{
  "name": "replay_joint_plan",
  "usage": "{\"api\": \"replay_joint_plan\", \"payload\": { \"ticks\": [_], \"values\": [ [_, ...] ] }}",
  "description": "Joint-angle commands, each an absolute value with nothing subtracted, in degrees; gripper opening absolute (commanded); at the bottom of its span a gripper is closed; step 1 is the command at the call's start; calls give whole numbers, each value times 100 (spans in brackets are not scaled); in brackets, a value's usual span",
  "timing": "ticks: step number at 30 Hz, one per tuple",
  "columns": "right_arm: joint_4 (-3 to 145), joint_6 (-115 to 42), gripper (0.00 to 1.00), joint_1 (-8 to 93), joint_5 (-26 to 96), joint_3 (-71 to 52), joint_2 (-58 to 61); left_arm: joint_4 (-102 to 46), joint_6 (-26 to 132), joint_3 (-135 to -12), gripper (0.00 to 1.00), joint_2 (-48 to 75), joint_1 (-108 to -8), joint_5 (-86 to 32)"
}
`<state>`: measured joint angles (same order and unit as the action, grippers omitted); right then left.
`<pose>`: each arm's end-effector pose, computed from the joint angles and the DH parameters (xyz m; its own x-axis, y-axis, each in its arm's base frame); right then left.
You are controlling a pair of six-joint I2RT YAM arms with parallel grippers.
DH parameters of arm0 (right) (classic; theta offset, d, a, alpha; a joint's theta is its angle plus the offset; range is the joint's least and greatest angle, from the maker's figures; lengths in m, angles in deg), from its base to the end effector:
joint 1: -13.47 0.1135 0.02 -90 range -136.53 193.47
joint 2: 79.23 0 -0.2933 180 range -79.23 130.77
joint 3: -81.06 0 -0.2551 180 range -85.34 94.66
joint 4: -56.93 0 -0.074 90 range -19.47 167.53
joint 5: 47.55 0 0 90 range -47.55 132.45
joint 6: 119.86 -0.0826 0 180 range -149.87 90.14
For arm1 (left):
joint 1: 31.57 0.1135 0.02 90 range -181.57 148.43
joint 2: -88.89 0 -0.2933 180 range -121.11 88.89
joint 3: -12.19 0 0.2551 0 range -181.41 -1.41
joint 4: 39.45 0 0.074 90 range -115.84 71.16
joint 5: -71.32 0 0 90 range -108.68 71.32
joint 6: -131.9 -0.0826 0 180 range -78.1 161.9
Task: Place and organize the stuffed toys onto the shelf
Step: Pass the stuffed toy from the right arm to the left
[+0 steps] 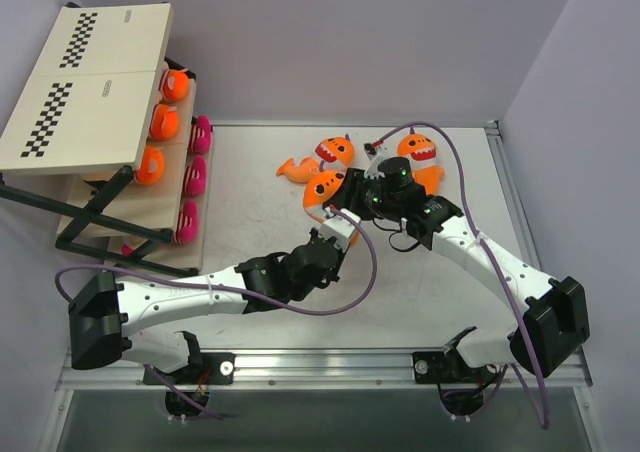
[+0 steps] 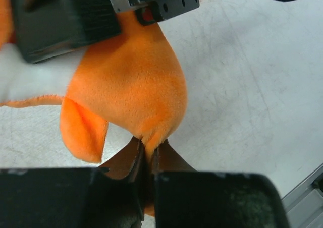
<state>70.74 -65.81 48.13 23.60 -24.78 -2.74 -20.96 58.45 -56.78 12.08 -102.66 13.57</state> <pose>0.2748 0.2224 0.3460 -0.6509 0.2254 -0.7249 -0.5081 0.5801 0.6366 0.1502 -0.3024 0.3005 -0.3215 0.1953 -0.9265 0.5774 0.8160 -0.0284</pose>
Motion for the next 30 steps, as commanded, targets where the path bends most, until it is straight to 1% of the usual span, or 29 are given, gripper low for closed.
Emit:
{"api": "replay_joint_plan", "payload": {
  "ticks": [1,3,4,6,7,10,16,19,23,26,30],
  "values": [
    [6588,-6599,48,4854,2522,-2311,-434,-2338,6026,-5731,3,1436,-10294,1252],
    [6517,-6625,60,4854,2645,-2320,-548,-2320,6070,-5731,3,1428,-10294,1261],
    [6508,-6625,72,4845,2715,-2311,-584,-2312,6088,-5722,2,1428,-10294,1261],
    [6491,-6634,82,4837,2926,-2294,-689,-2312,6105,-5705,3,1419,-10294,1261],
    [6491,-6617,89,4828,2987,-2276,-724,-2312,6114,-5704,3,1410,-10294,1261],
    [6517,-6564,96,4758,3163,-2171,-847,-2312,6123,-5660,3,1419,-10294,1287],
    [6649,-6476,99,4591,3963,-1898,-1207,-2277,6211,-5625,3,1384,-10294,1340],
    [6605,-6415,99,4468,4226,-1810,-1418,-2303,6246,-5625,3,1357,-10294,1349],
    [6850,-6143,99,4362,5061,-1757,-1787,-2189,6255,-5739,2,1357,-10268,1419],
    [7027,-5967,99,4292,5552,-1906,-2129,-1917,6194,-6020,2,1348,-10180,1647],
    [7281,-5913,99,4204,5844,-2231,-2596,-1644,5983,-6565,2,1270,-9925,1744]
  ]
}}
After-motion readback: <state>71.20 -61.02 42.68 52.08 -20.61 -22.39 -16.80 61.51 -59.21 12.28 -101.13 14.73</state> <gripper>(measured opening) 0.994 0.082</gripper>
